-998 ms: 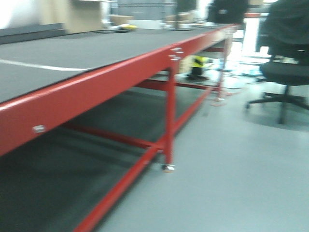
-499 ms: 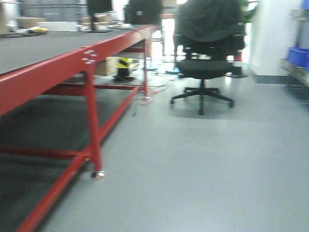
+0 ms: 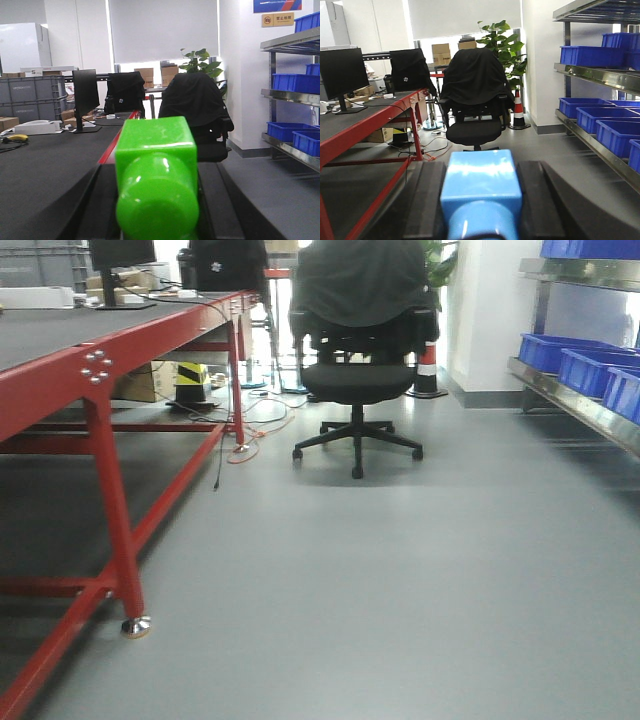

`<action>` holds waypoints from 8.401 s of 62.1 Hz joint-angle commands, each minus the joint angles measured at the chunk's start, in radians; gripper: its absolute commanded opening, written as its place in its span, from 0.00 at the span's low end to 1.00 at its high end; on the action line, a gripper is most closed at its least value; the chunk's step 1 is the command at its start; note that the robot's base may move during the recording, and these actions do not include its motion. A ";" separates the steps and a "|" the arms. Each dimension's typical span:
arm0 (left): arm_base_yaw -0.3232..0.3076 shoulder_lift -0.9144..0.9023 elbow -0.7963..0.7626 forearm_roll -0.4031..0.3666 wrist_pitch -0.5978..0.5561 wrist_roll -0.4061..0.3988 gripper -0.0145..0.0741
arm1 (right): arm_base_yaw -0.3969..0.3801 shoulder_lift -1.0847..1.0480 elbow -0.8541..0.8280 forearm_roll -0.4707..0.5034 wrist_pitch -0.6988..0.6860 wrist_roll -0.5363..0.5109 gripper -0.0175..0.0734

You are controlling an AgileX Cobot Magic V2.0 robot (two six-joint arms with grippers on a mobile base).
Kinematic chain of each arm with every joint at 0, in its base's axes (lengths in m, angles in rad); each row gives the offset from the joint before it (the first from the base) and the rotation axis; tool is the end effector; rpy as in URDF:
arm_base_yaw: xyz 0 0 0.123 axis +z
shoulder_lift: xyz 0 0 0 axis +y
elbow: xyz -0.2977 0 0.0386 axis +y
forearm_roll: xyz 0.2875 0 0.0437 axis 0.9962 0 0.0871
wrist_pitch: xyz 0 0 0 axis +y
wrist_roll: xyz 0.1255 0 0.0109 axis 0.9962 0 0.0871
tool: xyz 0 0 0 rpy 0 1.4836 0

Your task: Grab block from conveyor and place in blue bin

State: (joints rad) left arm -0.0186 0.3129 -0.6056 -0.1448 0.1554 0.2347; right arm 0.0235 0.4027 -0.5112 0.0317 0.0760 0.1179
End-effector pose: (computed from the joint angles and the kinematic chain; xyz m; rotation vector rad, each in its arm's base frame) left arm 0.1140 -0.0049 0.4043 0.0929 1.3417 0.0467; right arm 0.1473 0.0038 0.3647 0.0895 1.4499 0.1432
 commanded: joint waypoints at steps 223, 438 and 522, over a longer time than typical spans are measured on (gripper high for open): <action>0.003 -0.005 0.002 0.001 -0.016 -0.003 0.04 | -0.002 -0.007 -0.008 -0.005 -0.025 -0.003 0.01; 0.003 -0.005 0.002 0.001 -0.016 -0.003 0.04 | -0.002 -0.007 -0.008 -0.005 -0.025 -0.003 0.01; 0.001 0.297 -0.268 -0.081 0.232 0.034 0.04 | 0.118 0.149 -0.203 -0.058 -0.034 -0.003 0.01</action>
State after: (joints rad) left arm -0.0186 0.5445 -0.8045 -0.2048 0.3601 0.2544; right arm 0.0990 0.4869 -0.6721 0.0064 0.0630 0.1179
